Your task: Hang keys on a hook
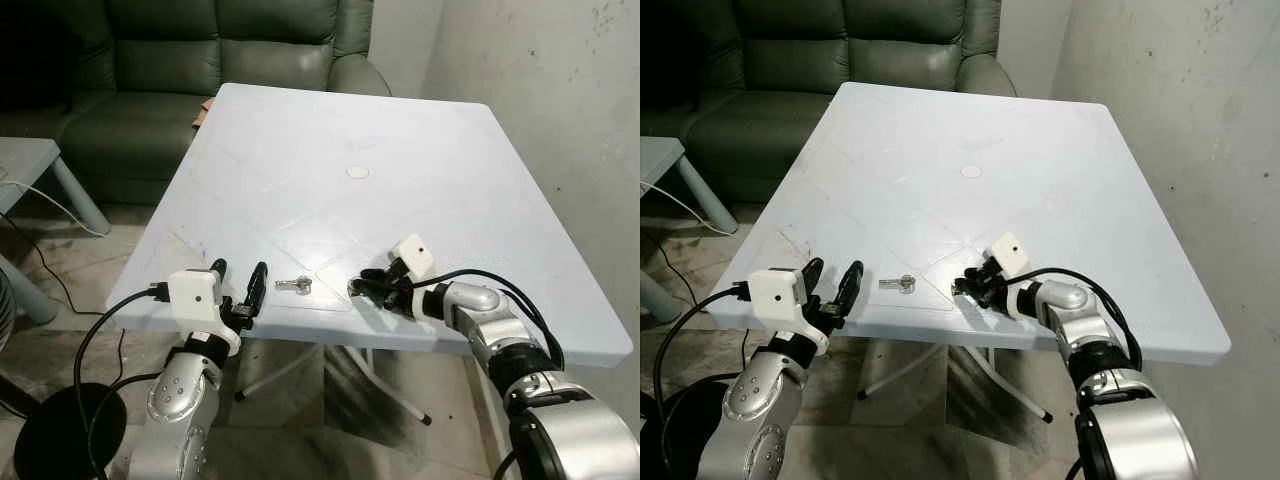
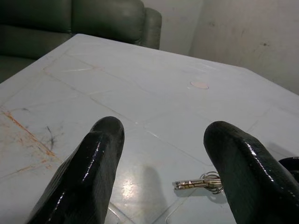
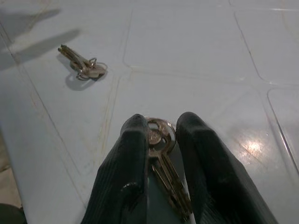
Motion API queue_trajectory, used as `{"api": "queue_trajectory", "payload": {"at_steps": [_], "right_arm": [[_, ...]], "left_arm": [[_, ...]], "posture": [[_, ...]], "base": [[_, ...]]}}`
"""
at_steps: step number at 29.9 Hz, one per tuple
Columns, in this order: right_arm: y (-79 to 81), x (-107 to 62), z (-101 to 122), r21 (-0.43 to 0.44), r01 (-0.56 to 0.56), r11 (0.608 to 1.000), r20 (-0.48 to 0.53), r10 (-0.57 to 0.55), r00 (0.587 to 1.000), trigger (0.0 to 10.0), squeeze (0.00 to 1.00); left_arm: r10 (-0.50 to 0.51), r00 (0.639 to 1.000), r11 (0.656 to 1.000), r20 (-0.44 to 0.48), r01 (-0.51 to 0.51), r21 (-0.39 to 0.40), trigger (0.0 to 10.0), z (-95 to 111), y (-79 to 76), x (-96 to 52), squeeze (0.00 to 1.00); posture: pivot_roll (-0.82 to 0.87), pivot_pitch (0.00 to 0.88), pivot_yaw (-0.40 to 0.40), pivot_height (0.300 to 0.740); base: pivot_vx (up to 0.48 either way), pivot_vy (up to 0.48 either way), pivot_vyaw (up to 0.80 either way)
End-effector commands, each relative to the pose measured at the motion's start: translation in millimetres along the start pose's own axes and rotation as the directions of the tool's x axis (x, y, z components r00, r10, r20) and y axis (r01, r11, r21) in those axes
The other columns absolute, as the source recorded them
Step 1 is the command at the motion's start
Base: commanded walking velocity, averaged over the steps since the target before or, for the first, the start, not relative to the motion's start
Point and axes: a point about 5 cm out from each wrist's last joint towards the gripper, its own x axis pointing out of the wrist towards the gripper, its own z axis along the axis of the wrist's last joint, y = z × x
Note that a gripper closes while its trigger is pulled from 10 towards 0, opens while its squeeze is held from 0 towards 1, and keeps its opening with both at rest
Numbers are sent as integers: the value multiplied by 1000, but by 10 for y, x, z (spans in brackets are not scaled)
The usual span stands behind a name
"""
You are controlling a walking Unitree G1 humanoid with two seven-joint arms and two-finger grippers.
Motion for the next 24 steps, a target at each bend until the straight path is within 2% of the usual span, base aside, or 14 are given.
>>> {"api": "queue_trajectory", "payload": {"at_steps": [1, 14, 18, 20, 21, 24], "right_arm": [[-24, 25, 109, -9, 8, 1000, 28, -8, 1000, 10000, 0], [-18, 37, 71, -57, 16, 998, -28, -17, 999, 10000, 0], [-20, 42, 85, -55, 35, 998, -8, -35, 999, 10000, 0], [-8, 49, 78, -20, 23, 1000, 2, -23, 1000, 10000, 0], [-15, 50, 75, -4, 38, 999, 8, -38, 999, 10000, 1000], [-6, 45, 74, -8, 20, 1000, 12, -20, 1000, 10000, 1000]], "left_arm": [[15, 1000, 1000, -3, -15, 4, 10000, 6, 19, 9, 0], [20, 1000, 1000, 3, -20, 3, 10000, 15, 26, 15, 0], [17, 1000, 1000, 4, -17, 1, 10000, 17, 17, 22, 0], [17, 1000, 1000, 4, -17, 1, 10000, 18, 14, 24, 0], [16, 1000, 1000, 4, -16, 1, 10000, 18, 14, 23, 0], [18, 1000, 1000, 3, -18, 0, 10000, 17, 17, 21, 0]], "posture": [[-44, 45, -39, 740], [-43, 39, -41, 740], [-45, 42, -40, 740], [-45, 42, -40, 740], [-45, 42, -40, 740], [-44, 46, -39, 740]], "base": [[0, 0, 0], [0, 0, 0], [0, 0, 0], [0, 0, 0], [0, 0, 0], [0, 0, 0]]}}
